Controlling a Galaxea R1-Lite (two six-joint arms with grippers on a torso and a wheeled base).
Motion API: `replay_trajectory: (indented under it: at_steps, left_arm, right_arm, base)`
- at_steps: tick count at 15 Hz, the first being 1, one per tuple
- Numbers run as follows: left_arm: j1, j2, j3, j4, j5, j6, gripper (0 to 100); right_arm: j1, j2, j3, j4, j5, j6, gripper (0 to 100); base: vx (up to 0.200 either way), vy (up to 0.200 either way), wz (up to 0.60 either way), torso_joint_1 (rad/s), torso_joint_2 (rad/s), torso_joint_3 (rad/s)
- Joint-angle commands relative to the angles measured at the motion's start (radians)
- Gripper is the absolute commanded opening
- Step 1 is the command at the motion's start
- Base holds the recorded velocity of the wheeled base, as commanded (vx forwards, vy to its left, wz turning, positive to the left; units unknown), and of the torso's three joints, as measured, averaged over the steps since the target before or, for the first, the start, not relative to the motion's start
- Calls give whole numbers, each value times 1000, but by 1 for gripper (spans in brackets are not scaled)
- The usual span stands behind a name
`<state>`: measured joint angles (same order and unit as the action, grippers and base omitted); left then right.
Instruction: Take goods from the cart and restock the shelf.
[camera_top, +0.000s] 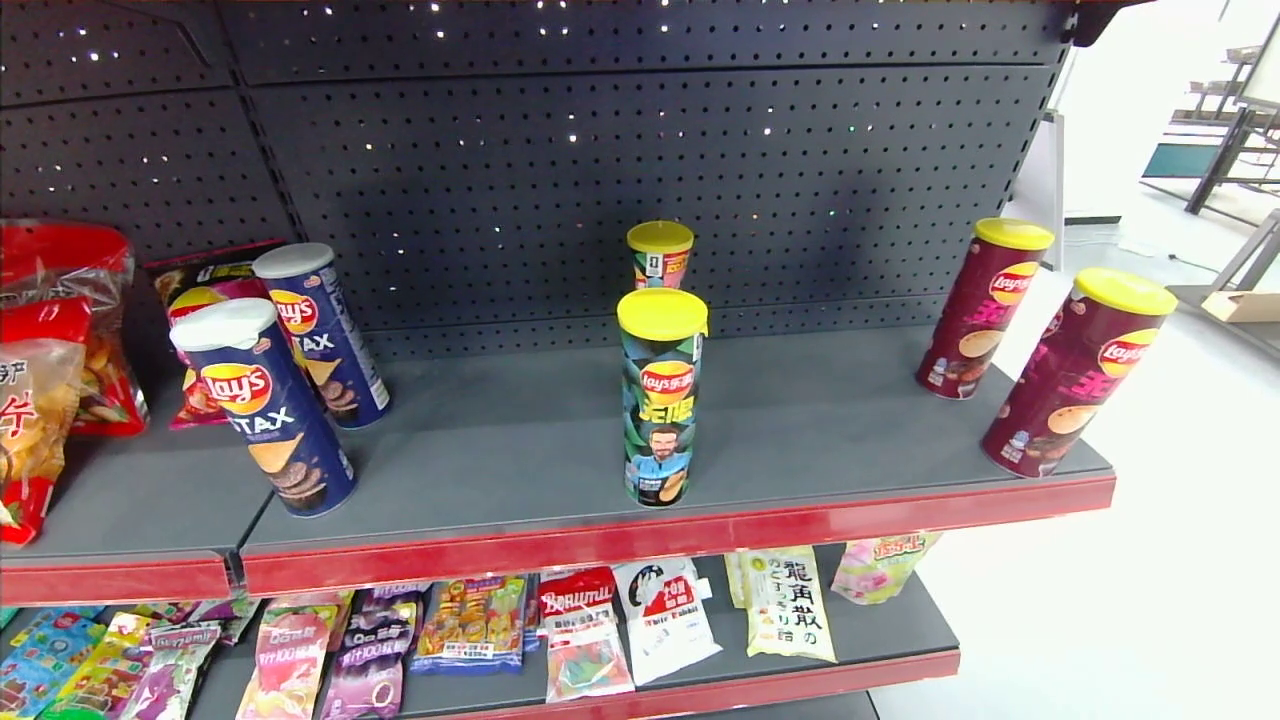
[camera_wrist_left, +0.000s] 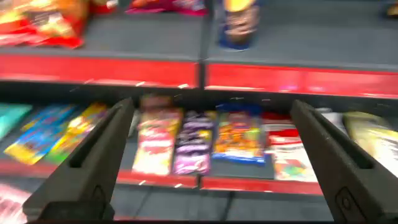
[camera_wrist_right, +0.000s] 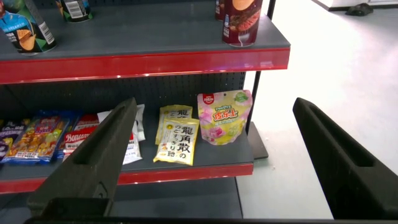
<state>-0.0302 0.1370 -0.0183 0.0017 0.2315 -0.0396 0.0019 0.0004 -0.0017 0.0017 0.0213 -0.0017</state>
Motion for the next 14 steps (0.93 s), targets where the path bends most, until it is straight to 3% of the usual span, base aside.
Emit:
replay_trajectory:
  at_steps: [1,4,5,6,8,9,10,11,12,13,14]
  left_arm:
    - [78,46,1,0,3,1,100]
    - [61,-91,3,-3,-3,1,100]
    - [32,-134,4,-9,-40,17,100]
    - [33,-137,14,-40,-101,58,100]
    - [33,-137,15,-62,-251,221,100]
    - [33,-135,15,-60,-250,218,100]
    - [33,-135,15,-55,-235,139,100]
    - [33,-135,15,-35,-152,-11,100]
    - [33,-135,9,-23,-38,-98,100]
    - [33,-135,12,-26,-3,-115,100]
    - [33,-135,12,-29,-9,-95,100]
  right_arm:
    - [0,0,0,0,0,-1,100]
    - [1,0,0,0,0,0,100]
    - [0,0,0,0,0,2,100]
    - [1,0,0,0,0,2,100]
    - [1,0,0,0,0,2,100]
    - [0,0,0,0,0,-1,100]
    - [1,0,0,0,0,-3,100]
    - [1,0,0,0,0,-3,100]
    - [1,0,0,0,0,-3,100]
    - [0,0,0,0,-1,0,100]
    - [1,0,0,0,-1,0,100]
  base:
    - [0,0,0,0,0,0]
    - [0,0,0,0,0,0]
    - [0,0,0,0,0,0]
    - [0,0,0,0,0,0]
    - [0,0,0,0,0,0]
    - [0,0,0,0,0,0]
    - [0,0,0,0,0,0]
    - [0,0,0,0,0,0]
    - [0,0,0,0,0,0]
    - [0,0,0,0,0,0]
    - [0,0,0,0,0,0]
